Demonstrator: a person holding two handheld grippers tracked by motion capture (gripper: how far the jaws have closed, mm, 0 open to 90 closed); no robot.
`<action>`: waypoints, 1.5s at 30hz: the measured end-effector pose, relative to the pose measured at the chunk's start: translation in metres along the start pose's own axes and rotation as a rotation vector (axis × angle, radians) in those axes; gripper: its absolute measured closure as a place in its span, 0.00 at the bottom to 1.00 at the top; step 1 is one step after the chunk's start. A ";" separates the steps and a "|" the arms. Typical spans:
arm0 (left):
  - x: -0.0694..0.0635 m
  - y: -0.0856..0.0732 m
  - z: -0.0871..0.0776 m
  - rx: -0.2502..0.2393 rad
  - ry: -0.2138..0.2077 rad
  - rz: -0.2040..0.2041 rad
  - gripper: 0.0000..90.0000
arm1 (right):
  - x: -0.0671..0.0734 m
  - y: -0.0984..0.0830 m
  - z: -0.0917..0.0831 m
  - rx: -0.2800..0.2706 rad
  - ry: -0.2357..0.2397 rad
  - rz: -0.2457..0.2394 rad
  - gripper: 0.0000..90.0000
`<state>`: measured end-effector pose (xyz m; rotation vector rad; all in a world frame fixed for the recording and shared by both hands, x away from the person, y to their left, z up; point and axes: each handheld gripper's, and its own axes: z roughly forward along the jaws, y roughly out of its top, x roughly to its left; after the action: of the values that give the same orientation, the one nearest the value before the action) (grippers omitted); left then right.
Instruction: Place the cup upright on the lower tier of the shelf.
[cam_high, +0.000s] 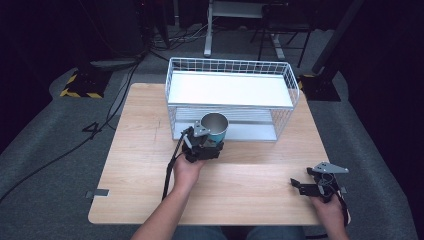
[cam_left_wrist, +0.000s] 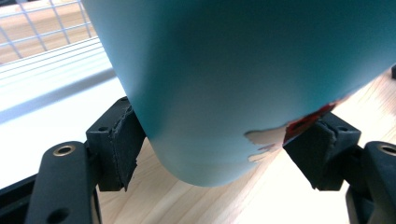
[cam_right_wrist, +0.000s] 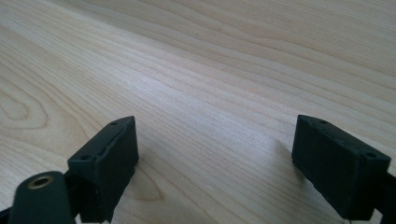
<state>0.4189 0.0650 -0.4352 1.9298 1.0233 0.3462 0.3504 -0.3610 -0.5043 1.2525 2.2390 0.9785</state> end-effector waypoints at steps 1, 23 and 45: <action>0.001 0.001 0.003 0.002 -0.005 -0.007 0.28 | 0.000 0.000 0.000 0.000 0.000 0.000 0.16; 0.007 0.021 0.067 -0.035 0.075 -0.013 0.28 | 0.000 0.000 0.000 0.000 0.006 -0.009 0.17; 0.019 0.031 0.111 -0.051 0.145 -0.038 0.28 | 0.001 0.000 0.000 -0.001 0.024 -0.025 0.17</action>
<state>0.5119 0.0069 -0.4745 1.8583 1.1329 0.4911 0.3494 -0.3602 -0.5043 1.2158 2.2667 0.9902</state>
